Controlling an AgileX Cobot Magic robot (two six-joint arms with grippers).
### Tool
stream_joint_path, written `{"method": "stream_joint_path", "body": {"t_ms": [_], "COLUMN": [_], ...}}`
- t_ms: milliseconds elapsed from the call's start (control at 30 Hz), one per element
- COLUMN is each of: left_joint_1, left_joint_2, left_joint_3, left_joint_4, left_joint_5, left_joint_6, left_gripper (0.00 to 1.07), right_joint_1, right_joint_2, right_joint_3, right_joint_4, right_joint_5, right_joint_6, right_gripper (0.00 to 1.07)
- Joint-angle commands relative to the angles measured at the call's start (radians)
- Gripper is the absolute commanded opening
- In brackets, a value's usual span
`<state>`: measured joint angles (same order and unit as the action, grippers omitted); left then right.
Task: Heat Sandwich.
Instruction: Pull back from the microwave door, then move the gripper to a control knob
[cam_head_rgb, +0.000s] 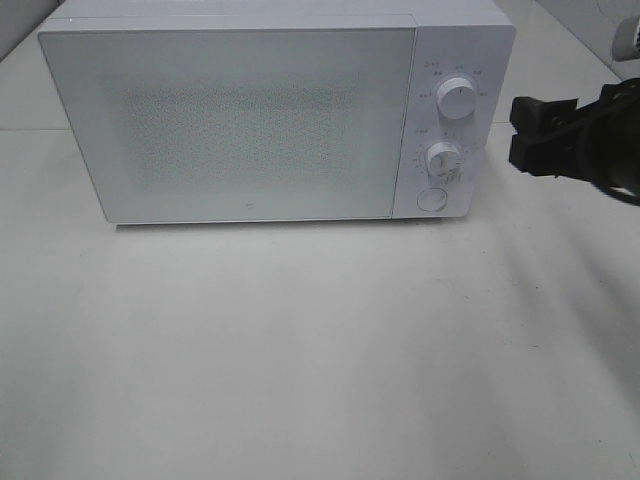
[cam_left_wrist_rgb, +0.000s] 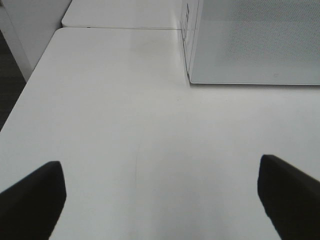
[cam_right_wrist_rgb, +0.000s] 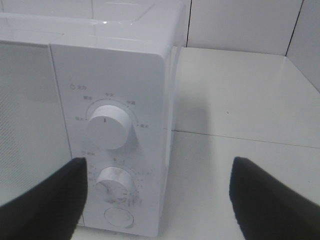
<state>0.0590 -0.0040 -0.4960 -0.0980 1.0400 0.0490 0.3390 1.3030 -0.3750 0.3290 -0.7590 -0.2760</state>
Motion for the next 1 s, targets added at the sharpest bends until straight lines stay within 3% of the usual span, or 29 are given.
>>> {"method": "stream_joint_path", "body": {"t_ms": [33,133,633,1000], "left_joint_1": [-0.008,-0.008,-0.008,-0.008], "left_joint_2": [-0.027,-0.027,-0.027,-0.027], "left_joint_3": [0.002,0.002,0.002,0.002], "left_joint_4": [0.000,0.000,0.000,0.000], "left_joint_5": [-0.004,-0.004,-0.004,-0.004], "left_joint_6": [-0.007,-0.007,-0.007,-0.007], "left_gripper": [0.98,0.98,0.98,0.98], "right_joint_1": [0.066,0.131,0.291,0.303], "right_joint_2": [0.040,0.102,0.325,0.415], "right_joint_3": [0.004,0.004,0.052,0.052], "right_joint_4": [0.109,0.139,0.281,0.279], "right_joint_5": [-0.102,-0.188,-0.460,-0.492], "right_joint_6": [-0.048,-0.047,-0.020,0.077], "right_gripper": [0.76,0.76,0.76,0.76]}}
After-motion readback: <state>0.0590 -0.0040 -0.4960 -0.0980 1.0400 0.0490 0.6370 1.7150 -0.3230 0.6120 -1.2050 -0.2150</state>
